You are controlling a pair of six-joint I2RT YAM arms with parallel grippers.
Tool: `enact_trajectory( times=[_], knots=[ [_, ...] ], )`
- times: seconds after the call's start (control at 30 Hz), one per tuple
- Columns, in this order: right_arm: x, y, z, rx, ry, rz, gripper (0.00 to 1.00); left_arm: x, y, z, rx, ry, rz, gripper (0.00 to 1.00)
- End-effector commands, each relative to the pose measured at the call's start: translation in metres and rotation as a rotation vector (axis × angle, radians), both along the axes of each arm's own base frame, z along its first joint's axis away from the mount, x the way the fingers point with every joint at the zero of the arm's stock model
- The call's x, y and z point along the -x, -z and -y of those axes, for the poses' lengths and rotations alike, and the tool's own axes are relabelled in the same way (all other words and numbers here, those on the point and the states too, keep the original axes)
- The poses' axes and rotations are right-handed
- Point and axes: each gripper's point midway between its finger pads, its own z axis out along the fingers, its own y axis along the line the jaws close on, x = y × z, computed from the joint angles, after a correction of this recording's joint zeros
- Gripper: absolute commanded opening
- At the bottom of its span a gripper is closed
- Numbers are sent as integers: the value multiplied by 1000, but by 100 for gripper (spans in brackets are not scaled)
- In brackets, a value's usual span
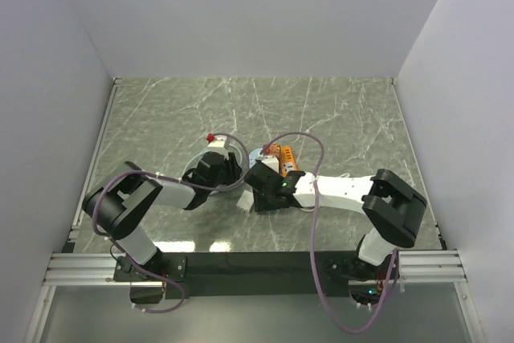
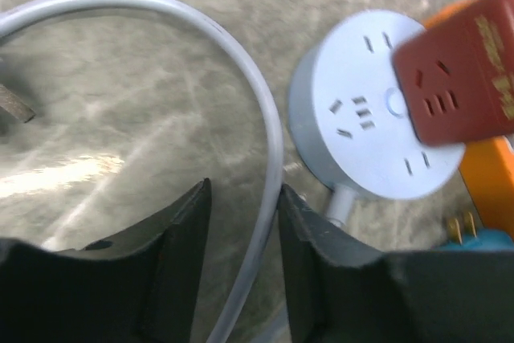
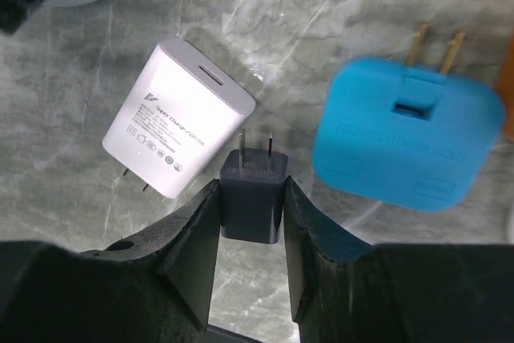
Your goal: Insert the plug
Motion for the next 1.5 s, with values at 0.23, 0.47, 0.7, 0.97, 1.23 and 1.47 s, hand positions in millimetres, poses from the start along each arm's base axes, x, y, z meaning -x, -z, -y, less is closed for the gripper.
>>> enact_trajectory(
  times=[0.23,0.47,0.7,0.97,1.23,1.47],
  knots=[
    [-30,-99,2,-148,-187,311,18,-13,-24,-53,16,-230,22,76],
    [-33,-131,-4,-134,-434,482,0,23,-94,-9,244,84,91,78],
    [-27,-146,-5,-131,-572,544,0,68,-149,7,452,339,129,79],
    [-22,-146,-6,-118,-635,540,0,94,-154,23,549,538,52,78],
    [-22,-142,-8,-109,-654,533,0,108,-156,29,569,635,53,76],
    [-17,-145,-15,-144,-685,529,0,118,-151,47,561,721,20,75]
  ],
)
